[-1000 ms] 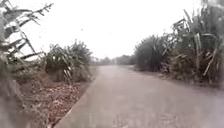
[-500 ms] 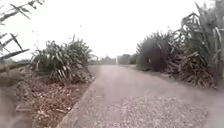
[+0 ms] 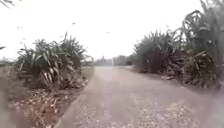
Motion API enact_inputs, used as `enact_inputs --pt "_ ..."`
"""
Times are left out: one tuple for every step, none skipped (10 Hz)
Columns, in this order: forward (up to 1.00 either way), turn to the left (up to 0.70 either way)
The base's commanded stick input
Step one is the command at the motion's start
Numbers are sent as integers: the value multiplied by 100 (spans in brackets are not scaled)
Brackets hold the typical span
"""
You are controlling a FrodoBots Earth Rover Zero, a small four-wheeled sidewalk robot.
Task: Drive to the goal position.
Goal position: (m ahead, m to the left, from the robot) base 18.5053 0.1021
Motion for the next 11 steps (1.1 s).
enact_inputs --pt "85 -15" --pt "85 -9" --pt "85 -3" --pt "85 0" --pt "85 0" --pt "85 -4" --pt "85 -15" --pt "85 -24" --pt "85 -28" --pt "85 -24" --pt "85 -18"
